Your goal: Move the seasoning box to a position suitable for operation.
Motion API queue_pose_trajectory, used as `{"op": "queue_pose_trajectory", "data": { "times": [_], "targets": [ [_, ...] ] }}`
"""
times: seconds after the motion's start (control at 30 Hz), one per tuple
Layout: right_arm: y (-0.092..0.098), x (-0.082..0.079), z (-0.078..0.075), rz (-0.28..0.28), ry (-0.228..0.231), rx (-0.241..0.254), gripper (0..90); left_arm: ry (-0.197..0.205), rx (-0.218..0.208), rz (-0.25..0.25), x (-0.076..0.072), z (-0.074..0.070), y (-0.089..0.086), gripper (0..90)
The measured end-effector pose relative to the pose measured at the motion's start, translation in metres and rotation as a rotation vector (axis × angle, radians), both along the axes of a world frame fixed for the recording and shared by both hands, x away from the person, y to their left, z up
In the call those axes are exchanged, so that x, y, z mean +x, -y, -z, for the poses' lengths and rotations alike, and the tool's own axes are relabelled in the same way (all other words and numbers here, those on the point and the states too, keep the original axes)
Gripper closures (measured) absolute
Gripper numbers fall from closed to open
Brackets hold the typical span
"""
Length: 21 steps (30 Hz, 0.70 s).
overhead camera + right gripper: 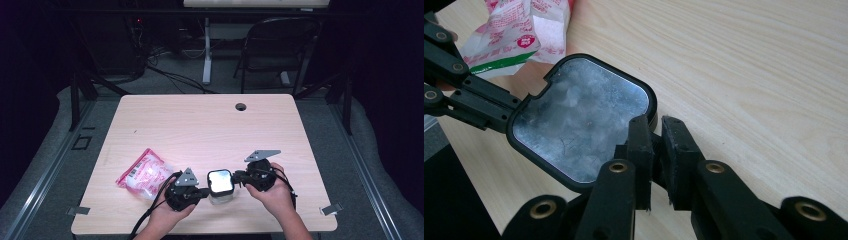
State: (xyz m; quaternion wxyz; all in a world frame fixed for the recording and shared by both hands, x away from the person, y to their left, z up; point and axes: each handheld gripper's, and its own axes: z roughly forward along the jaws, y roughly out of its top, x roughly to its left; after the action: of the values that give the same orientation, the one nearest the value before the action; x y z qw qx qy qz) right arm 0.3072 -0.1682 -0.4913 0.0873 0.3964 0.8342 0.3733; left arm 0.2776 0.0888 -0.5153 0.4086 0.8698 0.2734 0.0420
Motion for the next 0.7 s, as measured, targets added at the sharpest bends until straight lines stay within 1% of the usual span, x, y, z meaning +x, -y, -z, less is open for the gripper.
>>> {"op": "queue_pose_trajectory", "data": {
  "times": [0.1,0.2,0.23,0.3,0.53,0.6,0.7],
  "targets": [
    [-0.001,-0.001,-0.001,-0.009,0.0,-0.014,81.6,0.002,0.001,-0.001,0.0,-0.002,0.0,87.3],
    [-0.001,-0.002,-0.003,-0.021,-0.002,-0.005,79.1,0.013,-0.002,-0.004,0.0,-0.005,0.001,86.4],
    [-0.002,-0.003,-0.003,-0.03,0.001,0.009,78.1,0.012,-0.002,-0.002,0.0,-0.006,0.001,86.4],
    [-0.004,-0.006,-0.006,-0.051,0.003,0.003,76.5,0.018,-0.006,-0.006,0.001,-0.008,0.002,86.1],
    [-0.015,-0.019,-0.013,-0.105,0.029,-0.016,70.6,0.035,-0.008,-0.004,0.002,-0.016,0.005,85.4],
    [-0.017,-0.023,-0.017,-0.111,0.038,-0.01,68.3,0.039,-0.005,0.0,0.003,-0.019,0.006,85.0],
    [-0.018,-0.029,-0.021,-0.128,0.045,-0.005,67.1,0.045,-0.007,0.005,0.004,-0.022,0.008,84.4]
  ]
}}
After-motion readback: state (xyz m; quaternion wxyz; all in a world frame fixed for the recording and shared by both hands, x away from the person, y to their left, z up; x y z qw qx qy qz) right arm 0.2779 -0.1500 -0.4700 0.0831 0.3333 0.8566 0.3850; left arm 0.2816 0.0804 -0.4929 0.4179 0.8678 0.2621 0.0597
